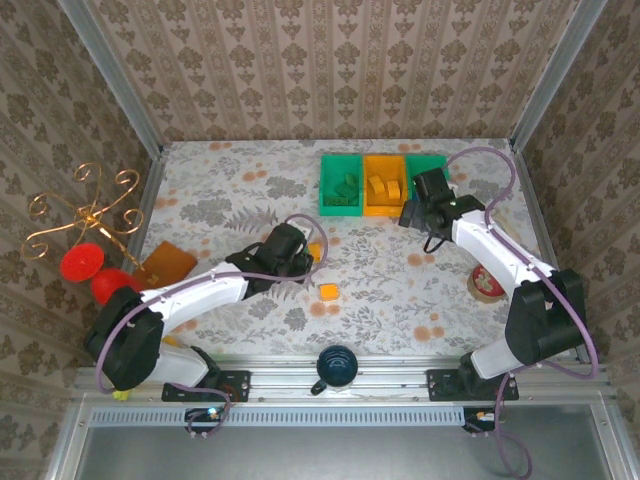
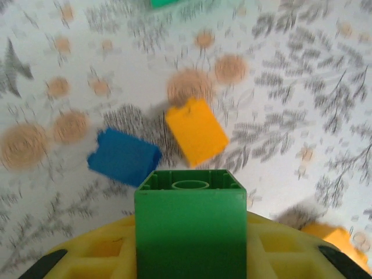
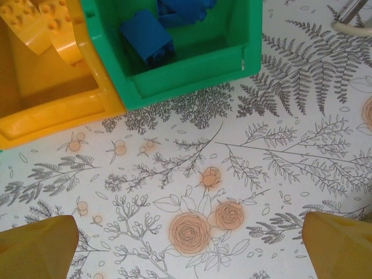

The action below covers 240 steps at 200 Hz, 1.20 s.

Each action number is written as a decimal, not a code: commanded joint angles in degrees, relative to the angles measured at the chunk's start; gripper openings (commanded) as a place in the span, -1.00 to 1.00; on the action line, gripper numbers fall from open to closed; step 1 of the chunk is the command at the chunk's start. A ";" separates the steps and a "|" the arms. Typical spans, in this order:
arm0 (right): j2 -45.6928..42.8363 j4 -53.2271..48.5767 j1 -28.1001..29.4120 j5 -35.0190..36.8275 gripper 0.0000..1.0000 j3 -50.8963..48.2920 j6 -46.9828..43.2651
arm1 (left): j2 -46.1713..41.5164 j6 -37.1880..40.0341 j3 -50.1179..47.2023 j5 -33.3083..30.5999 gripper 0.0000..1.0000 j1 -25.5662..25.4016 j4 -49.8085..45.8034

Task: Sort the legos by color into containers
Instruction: Place the lego in the container.

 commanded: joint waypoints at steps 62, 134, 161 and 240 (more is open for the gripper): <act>-1.40 1.73 4.42 2.77 1.00 -2.74 2.47 | 7.11 5.56 12.00 1.97 -0.64 3.08 4.05; -3.43 3.22 7.21 2.78 1.00 -6.77 4.31 | 16.43 8.20 23.38 5.81 -0.64 5.57 5.68; -3.43 3.91 7.76 2.52 1.00 -7.97 5.38 | 20.29 8.46 27.33 7.21 -0.65 6.83 6.05; -3.15 4.52 10.61 4.41 1.00 -9.88 9.31 | 28.64 9.64 36.52 8.91 -0.66 8.86 4.87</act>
